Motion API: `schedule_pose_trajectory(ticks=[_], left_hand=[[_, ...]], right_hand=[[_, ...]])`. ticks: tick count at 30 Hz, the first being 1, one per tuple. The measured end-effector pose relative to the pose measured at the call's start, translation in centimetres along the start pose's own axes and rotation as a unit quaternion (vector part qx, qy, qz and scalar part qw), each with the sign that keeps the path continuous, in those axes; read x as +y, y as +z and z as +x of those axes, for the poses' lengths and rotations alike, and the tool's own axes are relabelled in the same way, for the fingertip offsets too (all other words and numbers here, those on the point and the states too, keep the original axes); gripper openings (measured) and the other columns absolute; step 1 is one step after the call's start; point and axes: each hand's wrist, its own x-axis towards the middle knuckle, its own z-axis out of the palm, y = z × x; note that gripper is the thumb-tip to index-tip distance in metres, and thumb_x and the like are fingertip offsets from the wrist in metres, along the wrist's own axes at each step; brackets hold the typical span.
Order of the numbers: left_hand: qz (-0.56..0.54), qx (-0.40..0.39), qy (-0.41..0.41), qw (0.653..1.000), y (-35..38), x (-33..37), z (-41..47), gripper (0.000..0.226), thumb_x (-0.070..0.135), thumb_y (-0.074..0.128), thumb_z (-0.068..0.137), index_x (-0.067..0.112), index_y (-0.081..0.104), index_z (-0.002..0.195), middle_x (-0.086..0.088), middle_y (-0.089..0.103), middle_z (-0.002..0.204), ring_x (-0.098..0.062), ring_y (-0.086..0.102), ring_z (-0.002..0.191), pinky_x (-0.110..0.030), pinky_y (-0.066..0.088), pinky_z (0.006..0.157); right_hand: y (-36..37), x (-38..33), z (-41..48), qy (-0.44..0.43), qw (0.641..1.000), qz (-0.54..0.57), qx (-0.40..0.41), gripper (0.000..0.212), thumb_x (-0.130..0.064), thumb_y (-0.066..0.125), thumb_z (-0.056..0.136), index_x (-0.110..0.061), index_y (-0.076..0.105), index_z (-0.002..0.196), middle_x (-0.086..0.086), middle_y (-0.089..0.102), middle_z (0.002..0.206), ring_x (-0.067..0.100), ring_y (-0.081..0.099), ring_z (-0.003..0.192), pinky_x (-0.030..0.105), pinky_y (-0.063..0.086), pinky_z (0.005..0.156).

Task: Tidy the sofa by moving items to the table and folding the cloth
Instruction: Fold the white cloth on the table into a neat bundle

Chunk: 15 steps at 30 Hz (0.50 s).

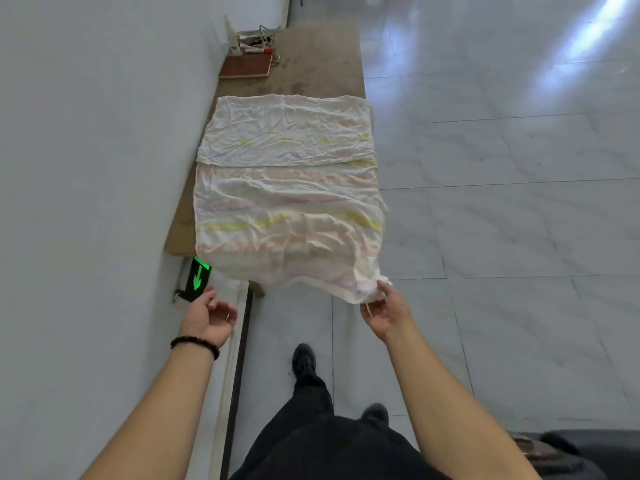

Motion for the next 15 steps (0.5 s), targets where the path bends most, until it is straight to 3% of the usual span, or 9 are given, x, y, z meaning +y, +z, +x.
schedule_pose_trajectory(ticks=[2,4,6,8,11,13,15], left_hand=[[0.043,-0.009,-0.030,0.999,0.4,-0.8,0.4,0.011,0.019,0.051,0.097,0.020,0.052,0.086,0.005,0.051,0.064,-0.009,0.052,0.060,-0.026,0.044,0.066],[0.078,-0.021,-0.053,0.995,1.0,-1.7,1.5,0.014,0.023,0.053,0.097,0.014,0.053,0.107,-0.002,0.056,0.091,-0.016,0.056,0.085,-0.032,0.049,0.083],[0.114,-0.029,-0.070,0.991,1.8,-2.7,3.1,0.044,0.027,0.054,0.097,0.016,0.041,0.137,-0.008,0.054,0.112,-0.024,0.054,0.110,-0.040,0.045,0.102],[0.122,-0.029,-0.097,0.987,2.8,-3.8,5.2,0.065,0.033,0.054,0.097,0.016,0.024,0.152,-0.013,0.047,0.134,-0.030,0.044,0.129,-0.045,0.040,0.108],[0.118,-0.014,-0.158,0.980,4.3,-5.6,8.4,0.074,0.043,0.050,0.097,0.015,0.013,0.155,-0.015,0.035,0.149,-0.031,0.031,0.142,-0.049,0.030,0.114],[0.110,0.002,-0.200,0.973,5.5,-6.9,10.4,0.077,0.052,0.047,0.096,0.014,0.015,0.155,-0.014,0.032,0.152,-0.031,0.028,0.143,-0.051,0.027,0.115],[0.094,0.009,-0.236,0.967,7.0,-8.3,12.1,0.082,0.061,0.050,0.091,0.014,0.021,0.152,-0.016,0.030,0.152,-0.035,0.033,0.139,-0.054,0.031,0.111]], right_hand=[[0.2,0.0,0.4,-0.026,0.998,-0.051,-0.014,0.035,-0.022,0.058,0.096,-0.021,0.056,0.131,0.005,0.062,0.117,0.017,0.061,0.096,0.035,0.046,0.093],[0.6,-0.1,0.6,-0.043,0.996,-0.066,-0.037,0.037,-0.020,0.058,0.096,-0.022,0.055,0.132,0.005,0.063,0.118,0.018,0.062,0.097,0.036,0.046,0.096],[1.1,-0.3,0.9,-0.054,0.997,-0.035,-0.053,0.038,-0.012,0.062,0.093,-0.016,0.055,0.130,0.007,0.067,0.114,0.018,0.067,0.092,0.029,0.056,0.084],[1.7,-0.5,1.4,-0.055,0.997,-0.007,-0.051,0.036,-0.004,0.064,0.090,-0.014,0.055,0.124,0.007,0.068,0.109,0.015,0.071,0.084,0.021,0.058,0.067],[2.5,-0.7,1.7,-0.035,0.999,-0.004,-0.041,0.028,-0.001,0.063,0.089,-0.011,0.056,0.113,0.006,0.071,0.099,0.013,0.071,0.074,0.016,0.053,0.054],[2.8,-0.9,1.7,-0.021,0.999,-0.001,-0.033,0.020,0.001,0.060,0.088,-0.006,0.059,0.107,0.008,0.072,0.088,0.015,0.072,0.069,0.018,0.055,0.054],[2.8,-1.0,1.9,-0.003,1.000,-0.002,-0.027,0.029,0.002,0.060,0.083,-0.001,0.058,0.112,0.010,0.072,0.087,0.017,0.072,0.070,0.020,0.057,0.056]])
